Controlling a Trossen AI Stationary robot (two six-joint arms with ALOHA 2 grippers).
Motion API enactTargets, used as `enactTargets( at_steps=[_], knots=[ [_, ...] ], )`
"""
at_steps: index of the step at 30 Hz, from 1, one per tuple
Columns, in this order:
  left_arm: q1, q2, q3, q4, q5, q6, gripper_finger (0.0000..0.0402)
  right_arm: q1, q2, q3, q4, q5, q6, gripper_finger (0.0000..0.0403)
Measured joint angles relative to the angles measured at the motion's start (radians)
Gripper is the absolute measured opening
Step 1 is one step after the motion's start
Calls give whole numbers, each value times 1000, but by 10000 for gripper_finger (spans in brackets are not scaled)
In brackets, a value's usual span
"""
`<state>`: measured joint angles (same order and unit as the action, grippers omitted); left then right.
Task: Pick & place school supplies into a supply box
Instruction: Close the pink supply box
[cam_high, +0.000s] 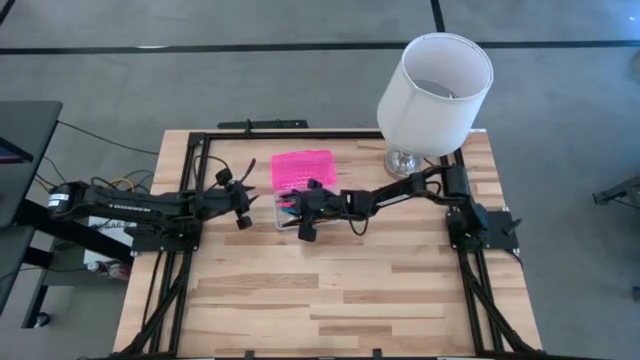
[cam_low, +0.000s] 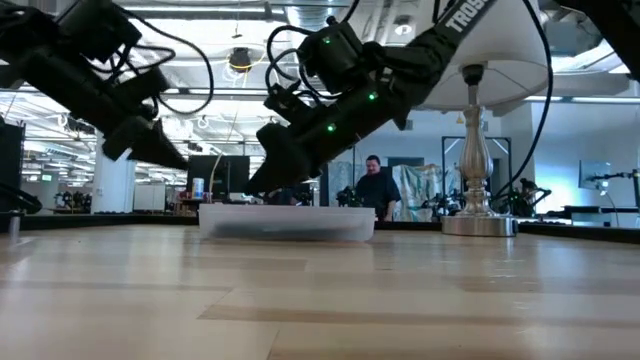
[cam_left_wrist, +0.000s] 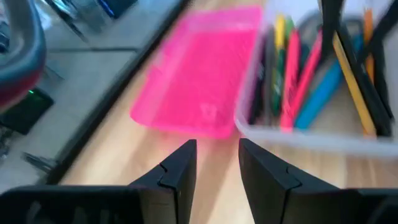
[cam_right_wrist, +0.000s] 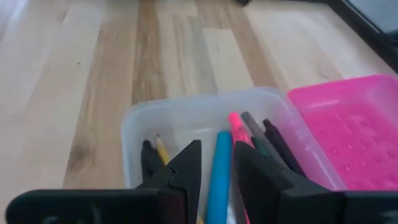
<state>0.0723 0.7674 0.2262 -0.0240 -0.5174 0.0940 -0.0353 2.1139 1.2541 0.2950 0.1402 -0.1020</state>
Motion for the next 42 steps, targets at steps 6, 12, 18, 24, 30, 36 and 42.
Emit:
enactTargets(
  at_steps=[6,12,18,24,30,36,42],
  knots=[
    [0,18,-1,-53,67,-12,114,2,-41,0,-127,182,36,91],
    [12,55,-39,10,116,5,114,15,-141,-4,-336,362,126,91],
    [83,99,-67,129,249,55,114,20,-194,-88,-354,445,161,91],
    [139,153,-66,192,330,66,114,-22,-255,-184,-366,466,220,91],
    [170,264,-66,291,333,70,114,-48,-326,-265,-358,487,273,91],
    [196,355,-65,384,368,84,114,-75,-362,-343,-363,484,336,91],
    [215,393,-65,447,425,90,114,-129,-359,-383,-357,384,358,91]
  ],
)
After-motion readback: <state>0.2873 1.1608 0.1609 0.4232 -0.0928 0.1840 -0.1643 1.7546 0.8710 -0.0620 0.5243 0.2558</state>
